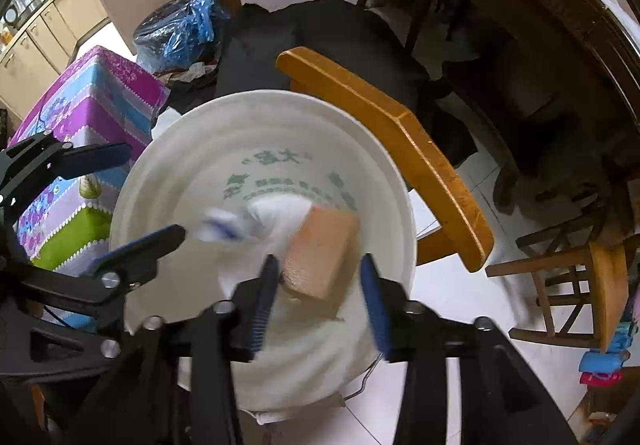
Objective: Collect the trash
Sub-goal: 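Open the right gripper over the bucket while the left gripper releases the white packet, then move both open grippers back from the bucket to the table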
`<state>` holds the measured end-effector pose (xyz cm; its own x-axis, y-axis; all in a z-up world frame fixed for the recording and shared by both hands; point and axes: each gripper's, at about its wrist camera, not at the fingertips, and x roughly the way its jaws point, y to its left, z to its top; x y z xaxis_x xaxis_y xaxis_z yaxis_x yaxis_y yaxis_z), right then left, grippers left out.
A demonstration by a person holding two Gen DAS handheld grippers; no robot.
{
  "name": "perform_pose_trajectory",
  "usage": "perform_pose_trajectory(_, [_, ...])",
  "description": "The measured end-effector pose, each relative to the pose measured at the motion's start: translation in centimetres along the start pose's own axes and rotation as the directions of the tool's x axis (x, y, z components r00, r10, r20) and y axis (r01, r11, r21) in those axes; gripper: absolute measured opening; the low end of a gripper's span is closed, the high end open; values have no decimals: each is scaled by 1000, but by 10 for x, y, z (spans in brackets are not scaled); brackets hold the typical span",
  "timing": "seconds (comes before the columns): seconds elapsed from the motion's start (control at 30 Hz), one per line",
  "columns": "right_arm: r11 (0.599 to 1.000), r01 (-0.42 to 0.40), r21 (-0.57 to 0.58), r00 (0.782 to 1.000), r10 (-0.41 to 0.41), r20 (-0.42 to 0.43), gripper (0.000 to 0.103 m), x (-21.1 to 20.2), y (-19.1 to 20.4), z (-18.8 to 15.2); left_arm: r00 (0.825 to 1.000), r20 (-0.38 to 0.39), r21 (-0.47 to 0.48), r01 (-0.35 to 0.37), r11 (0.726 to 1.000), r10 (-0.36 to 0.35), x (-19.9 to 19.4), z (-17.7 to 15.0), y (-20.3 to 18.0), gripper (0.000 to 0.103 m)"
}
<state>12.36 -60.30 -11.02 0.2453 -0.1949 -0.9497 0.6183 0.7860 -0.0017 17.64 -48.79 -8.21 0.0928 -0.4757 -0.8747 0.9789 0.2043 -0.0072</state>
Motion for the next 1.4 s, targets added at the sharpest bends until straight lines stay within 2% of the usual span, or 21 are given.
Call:
perform_pose_trajectory(0.37, [1000, 3, 22, 1000, -4, 18, 49, -1, -9, -8, 1000, 26, -36, -15, 999, 16, -6, -6, 12, 71])
perform_pose_trajectory(0.67, [998, -27, 59, 995, 21, 100, 49, -10, -5, -27, 989, 134, -57, -51, 997, 58, -26, -22, 4, 71])
perform_pose_trajectory(0.77, [996, -39, 79, 991, 29, 128, 49, -14, -2, -35, 980, 181, -50, -73, 996, 81, -34, -28, -3, 71])
perform_pose_trajectory(0.93, [989, -55, 138, 990, 36, 134, 49, -11, -1, -46, 972, 222, -80, -64, 995, 80, -42, -31, -8, 71])
perform_pose_trajectory(1.03, [984, -90, 155, 984, 64, 164, 49, -17, -1, -54, 964, 247, -80, -79, 994, 97, -48, -38, -12, 71])
perform_pose_trajectory(1.17, [985, -56, 163, 976, 20, 217, 49, -30, 4, -61, 958, 255, -67, -118, 991, 132, -52, -44, -20, 71])
perform_pose_trajectory(1.2, [985, -56, 160, 974, 18, 227, 49, -34, 6, -63, 953, 260, -62, -145, 987, 156, -53, -45, -23, 71])
perform_pose_trajectory(1.27, [986, -53, 158, 969, 13, 247, 49, -40, 10, -66, 932, 295, -59, -202, 978, 211, -59, -48, -28, 71])
perform_pose_trajectory(1.4, [988, -62, 140, 959, 20, 282, 49, -50, 22, -71, 918, 321, -74, -222, 972, 234, -68, -55, -30, 71])
